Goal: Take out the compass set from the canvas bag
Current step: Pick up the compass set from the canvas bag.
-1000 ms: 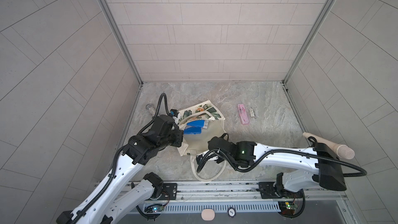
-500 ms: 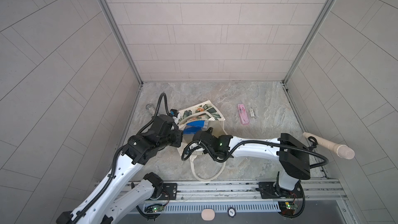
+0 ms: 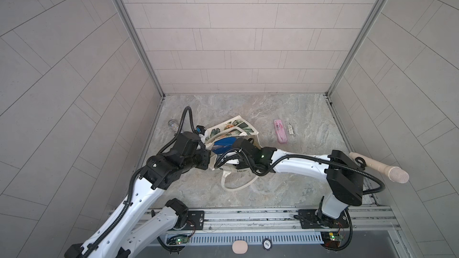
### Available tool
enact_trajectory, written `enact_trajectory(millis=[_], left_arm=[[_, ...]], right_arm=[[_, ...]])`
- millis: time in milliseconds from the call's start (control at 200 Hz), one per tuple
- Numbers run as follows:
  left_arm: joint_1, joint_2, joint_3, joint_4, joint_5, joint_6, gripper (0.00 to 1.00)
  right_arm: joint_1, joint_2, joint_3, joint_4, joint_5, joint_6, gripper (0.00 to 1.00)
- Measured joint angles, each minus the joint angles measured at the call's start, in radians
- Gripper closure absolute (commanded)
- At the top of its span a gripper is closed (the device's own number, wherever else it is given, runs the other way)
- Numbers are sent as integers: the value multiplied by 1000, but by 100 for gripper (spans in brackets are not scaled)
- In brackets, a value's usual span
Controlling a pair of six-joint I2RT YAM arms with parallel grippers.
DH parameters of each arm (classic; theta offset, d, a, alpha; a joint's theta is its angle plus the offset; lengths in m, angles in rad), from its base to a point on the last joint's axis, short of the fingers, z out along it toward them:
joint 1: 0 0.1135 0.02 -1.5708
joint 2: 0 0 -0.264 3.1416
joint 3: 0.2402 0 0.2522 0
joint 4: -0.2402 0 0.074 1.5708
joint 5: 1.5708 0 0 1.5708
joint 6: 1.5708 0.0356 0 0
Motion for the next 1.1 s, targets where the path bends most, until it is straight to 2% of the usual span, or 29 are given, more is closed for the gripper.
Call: enact_trajectory(millis=[145, 250, 515, 731, 991, 1096], left_arm=[[0, 0, 0, -1, 6, 3, 100], [0, 1, 5, -4, 6, 4, 100], [0, 24, 53, -40, -5, 31, 100], [0, 74, 168, -94, -16, 81, 100], [0, 119, 200, -110, 0, 116, 100], [0, 124, 200, -112, 0, 118, 100]], right_arm=[[2, -86, -58, 31, -46, 13, 63], [1, -96, -57, 27, -46, 17, 63], [-2, 23, 13, -11, -18, 23, 63], [6, 97, 95, -53, -49, 18, 66], [68, 158, 90, -16, 3, 26, 64], [76, 171, 72, 24, 36, 31, 60]])
